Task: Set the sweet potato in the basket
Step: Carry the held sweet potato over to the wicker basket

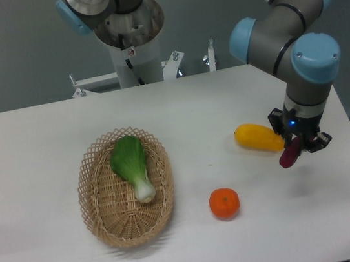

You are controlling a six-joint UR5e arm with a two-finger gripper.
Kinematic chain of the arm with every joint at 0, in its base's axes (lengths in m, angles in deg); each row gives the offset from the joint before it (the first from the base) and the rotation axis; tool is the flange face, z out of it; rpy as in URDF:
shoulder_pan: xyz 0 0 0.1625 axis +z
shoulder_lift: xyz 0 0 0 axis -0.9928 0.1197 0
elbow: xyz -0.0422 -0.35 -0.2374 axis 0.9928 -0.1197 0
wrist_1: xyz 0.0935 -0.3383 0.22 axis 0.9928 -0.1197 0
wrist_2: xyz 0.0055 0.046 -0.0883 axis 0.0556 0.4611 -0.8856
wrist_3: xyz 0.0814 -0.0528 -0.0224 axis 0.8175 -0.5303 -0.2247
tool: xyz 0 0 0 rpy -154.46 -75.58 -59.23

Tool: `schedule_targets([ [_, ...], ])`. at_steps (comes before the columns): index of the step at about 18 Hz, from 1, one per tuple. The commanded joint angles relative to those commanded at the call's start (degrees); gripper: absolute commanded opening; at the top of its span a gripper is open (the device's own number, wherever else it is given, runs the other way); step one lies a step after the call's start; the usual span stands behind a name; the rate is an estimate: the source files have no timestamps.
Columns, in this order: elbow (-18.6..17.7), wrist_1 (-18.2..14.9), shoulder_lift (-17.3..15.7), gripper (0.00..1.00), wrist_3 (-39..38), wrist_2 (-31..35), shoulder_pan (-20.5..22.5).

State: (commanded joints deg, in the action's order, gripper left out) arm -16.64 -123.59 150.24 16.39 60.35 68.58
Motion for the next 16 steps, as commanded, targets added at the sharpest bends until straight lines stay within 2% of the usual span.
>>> schedule_targets([
  [7, -1.7, 0.2, -1.8, 0.19, -3.5, 0.4, -7.8],
  [10, -3.5, 0.2, -2.9, 0.19, -4.0, 0.4, -11.0],
  [13, -5.4, 0.3, -4.0, 0.19, -5.7, 0.5, -13.4],
  [16, -5.6, 0.3, -4.0, 0.20, -7.4, 0.5, -15.9],
])
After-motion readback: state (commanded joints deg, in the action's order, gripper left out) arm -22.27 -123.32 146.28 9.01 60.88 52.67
